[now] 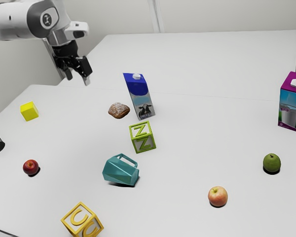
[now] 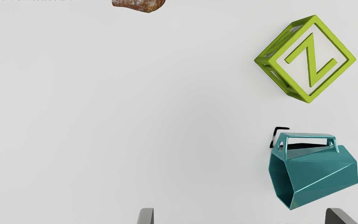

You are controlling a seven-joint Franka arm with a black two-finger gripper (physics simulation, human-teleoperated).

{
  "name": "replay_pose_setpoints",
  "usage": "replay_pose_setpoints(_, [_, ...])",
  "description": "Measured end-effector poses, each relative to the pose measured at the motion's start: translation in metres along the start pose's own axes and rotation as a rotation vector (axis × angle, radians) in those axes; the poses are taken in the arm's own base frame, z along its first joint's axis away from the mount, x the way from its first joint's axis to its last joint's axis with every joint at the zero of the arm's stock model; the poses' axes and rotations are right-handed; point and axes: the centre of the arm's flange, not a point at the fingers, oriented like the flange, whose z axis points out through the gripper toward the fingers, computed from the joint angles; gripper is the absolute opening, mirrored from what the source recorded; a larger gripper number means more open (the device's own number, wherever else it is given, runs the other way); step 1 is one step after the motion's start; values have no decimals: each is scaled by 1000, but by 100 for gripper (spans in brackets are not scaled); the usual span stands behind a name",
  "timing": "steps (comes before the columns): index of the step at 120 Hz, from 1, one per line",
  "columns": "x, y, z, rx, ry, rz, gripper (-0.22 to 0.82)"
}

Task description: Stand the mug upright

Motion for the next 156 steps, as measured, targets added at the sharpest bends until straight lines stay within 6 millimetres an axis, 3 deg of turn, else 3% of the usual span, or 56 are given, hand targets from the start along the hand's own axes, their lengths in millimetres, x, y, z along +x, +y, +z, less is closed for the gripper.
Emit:
replay_pose_setpoints(12, [-4, -1, 1, -4, 8, 6, 60])
replay_pose_setpoints(20, [-14, 0, 13, -38, -7, 4, 60])
replay_pose_setpoints(43, [-33, -3, 72, -259, -69, -64, 60])
replay_pose_setpoints(79, [-76, -13, 142, -576, -112, -225, 60])
replay_pose_setpoints(107, [-96, -21, 202, -718, -159, -313, 60])
replay_pose_setpoints(125, [-100, -13, 224, -759, -171, -312, 60])
replay_pose_setpoints(146, [-83, 24, 247, -778, -208, -242, 60])
replay_pose_setpoints(156, [-80, 29, 255, -791, -212, -233, 60])
